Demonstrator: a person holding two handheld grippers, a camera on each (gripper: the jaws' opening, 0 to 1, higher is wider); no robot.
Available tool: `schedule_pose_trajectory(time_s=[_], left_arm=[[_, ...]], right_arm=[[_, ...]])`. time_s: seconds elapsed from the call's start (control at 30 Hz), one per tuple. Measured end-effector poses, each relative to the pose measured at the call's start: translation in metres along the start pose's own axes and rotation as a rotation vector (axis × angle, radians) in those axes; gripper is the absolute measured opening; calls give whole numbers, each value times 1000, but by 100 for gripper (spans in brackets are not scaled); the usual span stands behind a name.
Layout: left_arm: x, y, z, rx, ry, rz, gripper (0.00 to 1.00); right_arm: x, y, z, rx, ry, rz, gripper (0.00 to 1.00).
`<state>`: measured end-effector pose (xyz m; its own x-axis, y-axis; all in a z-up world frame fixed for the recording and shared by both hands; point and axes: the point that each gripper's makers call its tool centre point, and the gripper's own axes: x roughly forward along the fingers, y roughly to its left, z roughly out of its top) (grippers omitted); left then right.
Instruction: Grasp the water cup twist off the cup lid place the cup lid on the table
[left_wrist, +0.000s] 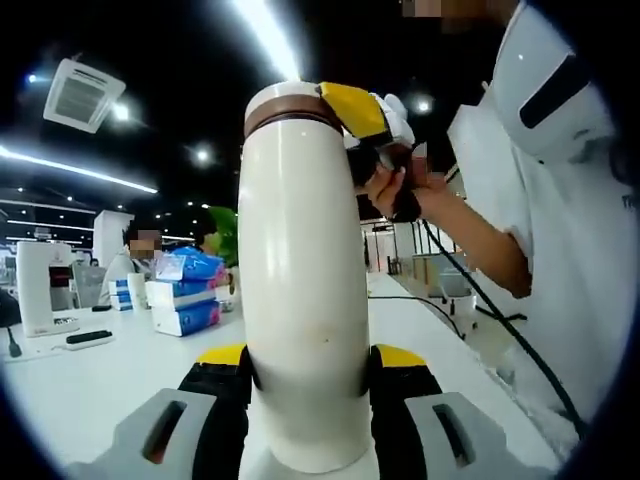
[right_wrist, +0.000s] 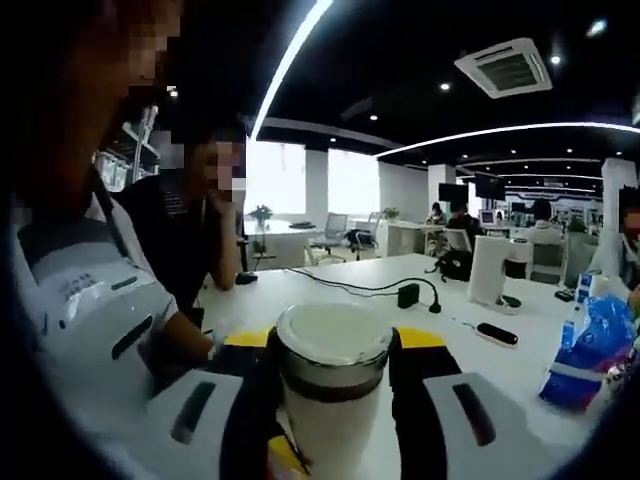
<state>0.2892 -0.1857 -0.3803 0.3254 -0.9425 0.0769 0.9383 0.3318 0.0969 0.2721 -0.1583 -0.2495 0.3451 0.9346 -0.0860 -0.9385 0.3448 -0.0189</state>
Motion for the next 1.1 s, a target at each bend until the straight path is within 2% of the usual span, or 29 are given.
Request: schedule_pose_trajectory(time_s=[0.13, 0.37, 0.83, 1.1], left_arm=[[0, 0, 0, -7, -1, -1, 48], [0, -1, 0, -1, -1, -1, 48], [0, -2, -1, -7, -1, 1, 48], [-1, -1, -1, -1, -2, -2, 48]], right_arm=[[0, 1, -1, 15, -22, 87, 46], [0, 4, -2, 24, -30, 152, 46], [0, 2, 2, 49, -65, 132, 45], [-11, -3, 36, 51, -185, 96, 45]])
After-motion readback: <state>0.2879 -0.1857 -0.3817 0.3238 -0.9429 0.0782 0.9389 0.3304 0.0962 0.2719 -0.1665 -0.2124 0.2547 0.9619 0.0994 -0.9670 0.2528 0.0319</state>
